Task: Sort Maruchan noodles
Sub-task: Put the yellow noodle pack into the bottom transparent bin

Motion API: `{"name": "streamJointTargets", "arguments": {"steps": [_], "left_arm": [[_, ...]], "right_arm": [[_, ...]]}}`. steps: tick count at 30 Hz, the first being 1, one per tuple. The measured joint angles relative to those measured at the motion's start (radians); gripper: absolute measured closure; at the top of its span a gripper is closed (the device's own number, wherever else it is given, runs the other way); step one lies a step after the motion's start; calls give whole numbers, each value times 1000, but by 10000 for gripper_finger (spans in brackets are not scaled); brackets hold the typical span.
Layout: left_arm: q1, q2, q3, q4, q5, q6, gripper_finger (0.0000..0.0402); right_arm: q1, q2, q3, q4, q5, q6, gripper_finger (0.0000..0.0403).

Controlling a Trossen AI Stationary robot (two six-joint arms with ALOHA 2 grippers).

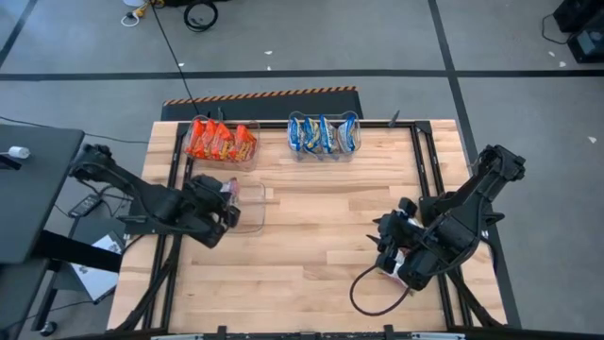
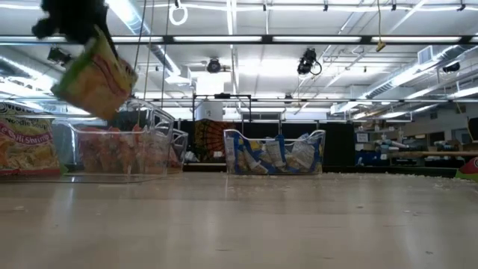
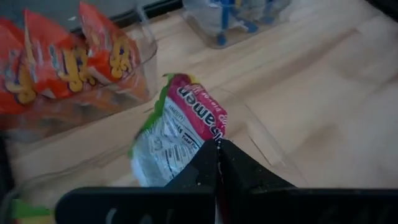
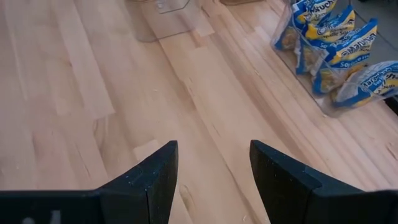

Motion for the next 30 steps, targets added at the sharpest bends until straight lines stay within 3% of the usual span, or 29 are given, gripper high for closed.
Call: {"name": "streamJointTargets", "arguments": {"steps": [5,12,18,24,30], "left_arm": [[19,-28,-222,93,12,-74,392],[19,-32,-398,37,204,-106,382],[22,-32,-404,3,295,39,376],[27,-37,-378,3,468,226,374],[27,-36,-316,-129,602,278,390]], "right_arm": [[-32,0,0,8,-6,9,197],[-71,0,0,47,-61,36,197],[-100,0,0,102,-61,36,197],[-130,0,0,127,-61,35,197],[-166,0,0,131,-61,1,197]]}}
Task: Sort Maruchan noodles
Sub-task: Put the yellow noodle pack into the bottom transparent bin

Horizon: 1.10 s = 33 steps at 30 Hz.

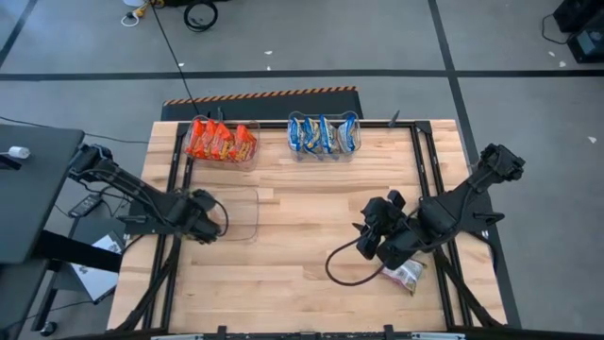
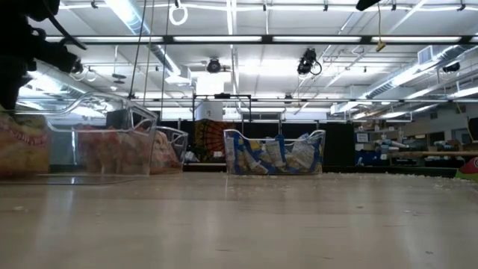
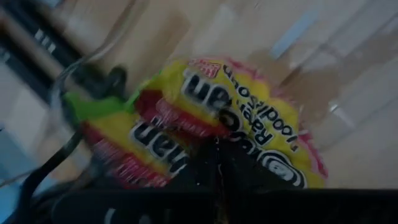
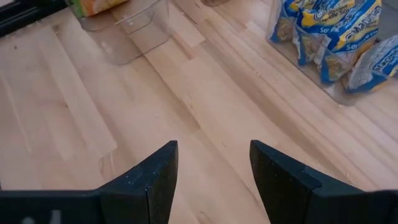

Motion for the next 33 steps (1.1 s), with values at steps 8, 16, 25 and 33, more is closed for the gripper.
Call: {"name": "streamJointTargets", "arguments": {"steps": [8,16,25,33], "left_arm": [[0,-1,5,-25,66,-3,392],[-6,9,-10,60,-14,-75,384],[-1,8,-10,39,79,-46,374],[-1,8,-7,33,159,25,317]], "right_arm": [[-38,0,0,10,0,-75,197],[-61,0,0,19,0,-130,197],[-66,0,0,28,0,-141,197],[-66,0,0,30,2,-160,197]]}}
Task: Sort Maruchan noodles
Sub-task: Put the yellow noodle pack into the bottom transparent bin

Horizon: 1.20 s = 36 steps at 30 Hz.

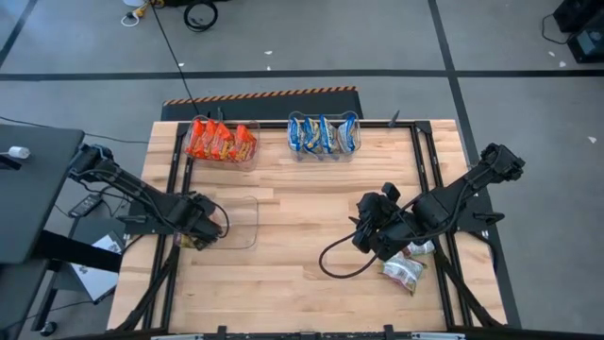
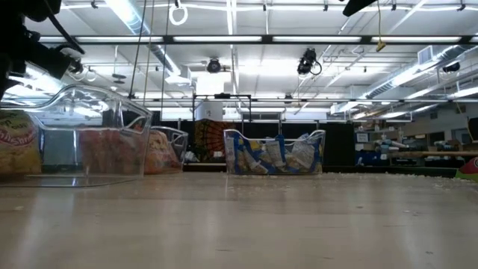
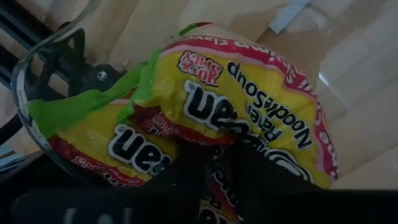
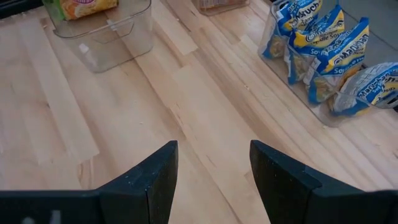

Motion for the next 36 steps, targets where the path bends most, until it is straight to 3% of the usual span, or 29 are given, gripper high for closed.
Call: {"name": "streamJointTargets", "arguments": {"steps": [9,27,30,36], "left_arm": [[0,-1,49,-2,75,64,251],[0,-2,225,-155,160,55,249],[0,-2,263,-85,106,-17,249],[9,31,252,335,-151,-133,249]], "right_arm": [[0,0,0,0,6,-17,197],[1,0,0,-10,-1,-86,197],[7,0,0,-25,-2,-87,197],[20,0,0,-40,-1,-87,197]]}}
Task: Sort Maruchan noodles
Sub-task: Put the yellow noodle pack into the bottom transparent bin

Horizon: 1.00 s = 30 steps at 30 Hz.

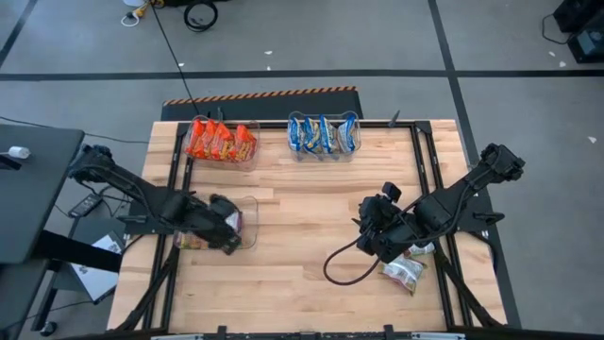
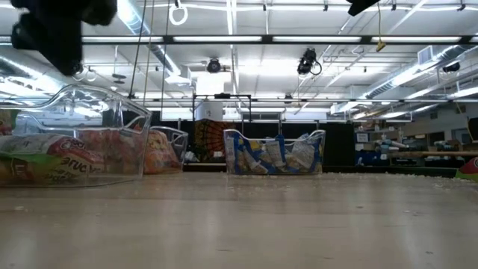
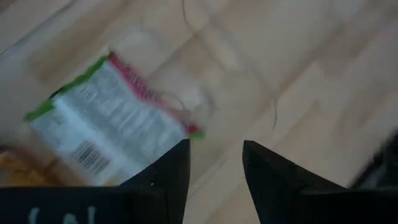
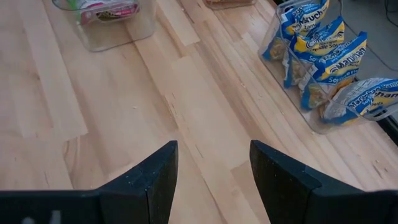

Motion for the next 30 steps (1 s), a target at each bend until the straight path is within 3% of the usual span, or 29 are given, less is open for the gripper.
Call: {"name": "streamJointTargets", "arguments": {"steps": [4,9,15,24,30], "left_arm": [[64,122,-4,3,-28,-71,249],[167,275,-4,44,26,-84,248],[215,387,-4,36,106,-153,248],[216,450,1,18,148,-123,242],[215,449,3,-110,155,-111,256]], "right_arm": [[12,0,0,-1,0,0,197],[31,0,0,-6,0,-8,197],[60,0,0,-6,-19,-15,197],[93,0,0,-14,-19,-16,197],[93,0,0,-53,-19,-18,197]]}}
